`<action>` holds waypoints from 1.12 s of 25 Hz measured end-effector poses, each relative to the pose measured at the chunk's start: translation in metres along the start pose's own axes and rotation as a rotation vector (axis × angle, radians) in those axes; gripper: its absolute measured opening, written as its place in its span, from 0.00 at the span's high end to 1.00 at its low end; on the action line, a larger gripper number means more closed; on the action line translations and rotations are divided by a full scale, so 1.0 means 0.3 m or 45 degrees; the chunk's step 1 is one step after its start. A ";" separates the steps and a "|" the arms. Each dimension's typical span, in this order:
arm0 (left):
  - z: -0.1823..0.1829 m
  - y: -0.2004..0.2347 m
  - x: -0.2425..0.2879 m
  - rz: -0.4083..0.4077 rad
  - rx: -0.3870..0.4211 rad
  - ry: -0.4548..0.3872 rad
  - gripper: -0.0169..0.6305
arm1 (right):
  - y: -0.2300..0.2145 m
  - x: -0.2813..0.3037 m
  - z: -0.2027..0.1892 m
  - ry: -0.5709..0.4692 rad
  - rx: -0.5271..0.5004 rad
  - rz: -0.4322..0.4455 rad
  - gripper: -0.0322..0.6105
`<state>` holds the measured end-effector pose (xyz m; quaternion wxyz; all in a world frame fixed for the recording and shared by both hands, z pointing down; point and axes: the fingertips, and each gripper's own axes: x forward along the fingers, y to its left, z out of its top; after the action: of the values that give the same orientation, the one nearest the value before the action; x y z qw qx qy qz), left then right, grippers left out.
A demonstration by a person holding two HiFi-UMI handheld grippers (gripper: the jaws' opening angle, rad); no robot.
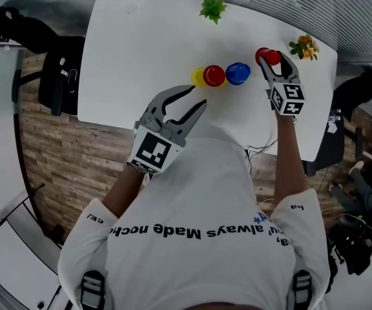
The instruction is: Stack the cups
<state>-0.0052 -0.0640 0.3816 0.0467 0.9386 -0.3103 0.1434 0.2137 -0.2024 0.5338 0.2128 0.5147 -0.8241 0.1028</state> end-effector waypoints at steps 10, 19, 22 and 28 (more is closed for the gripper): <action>0.006 -0.028 -0.038 0.012 0.000 -0.032 0.72 | 0.280 -0.194 0.277 -0.034 -0.087 0.216 0.53; 0.004 -0.032 -0.062 0.037 -0.012 -0.035 0.72 | 0.474 -0.141 0.252 0.037 -0.113 0.339 0.53; -0.004 -0.024 -0.078 0.043 -0.021 -0.034 0.72 | 0.506 -0.115 0.218 0.074 -0.123 0.352 0.53; -0.011 -0.016 -0.095 0.055 -0.034 -0.036 0.72 | 0.521 -0.092 0.195 0.093 -0.125 0.349 0.53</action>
<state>-0.0250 -0.0434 0.3762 0.0518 0.9329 -0.3330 0.1269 0.0706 -0.1326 0.4770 0.2517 0.3824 -0.8824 0.1091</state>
